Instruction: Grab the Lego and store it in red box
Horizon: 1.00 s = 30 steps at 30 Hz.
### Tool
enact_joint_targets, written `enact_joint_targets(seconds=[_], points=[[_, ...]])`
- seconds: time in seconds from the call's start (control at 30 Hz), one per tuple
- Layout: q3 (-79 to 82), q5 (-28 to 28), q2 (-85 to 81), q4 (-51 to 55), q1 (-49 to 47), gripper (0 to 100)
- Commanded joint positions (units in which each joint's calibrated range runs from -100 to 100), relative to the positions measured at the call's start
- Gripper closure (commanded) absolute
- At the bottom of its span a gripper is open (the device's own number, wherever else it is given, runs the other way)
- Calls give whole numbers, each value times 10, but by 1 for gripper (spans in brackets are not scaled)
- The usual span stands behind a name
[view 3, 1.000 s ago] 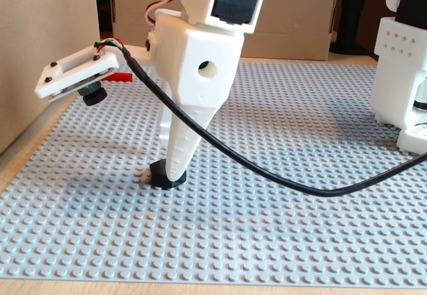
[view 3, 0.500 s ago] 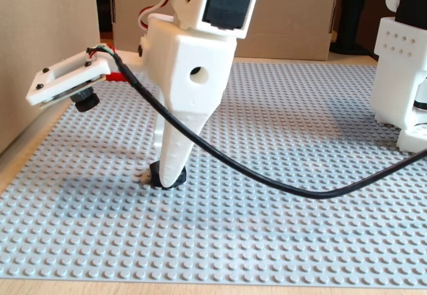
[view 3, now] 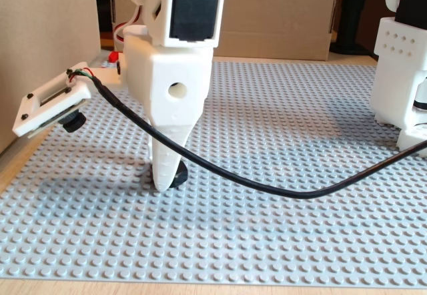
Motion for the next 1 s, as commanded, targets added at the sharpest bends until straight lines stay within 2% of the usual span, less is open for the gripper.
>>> enact_joint_targets(seconds=[0.0,0.2,0.37,0.47,0.73,0.97], points=[[-19,3,-4,3,1,95],[-24,5,-17,2,0,95],[16,5,-97,2,2,83],[66,10,-135,0,2,80],[222,10,-212,-61,2,80],[274,3,-231,-104,2,80]])
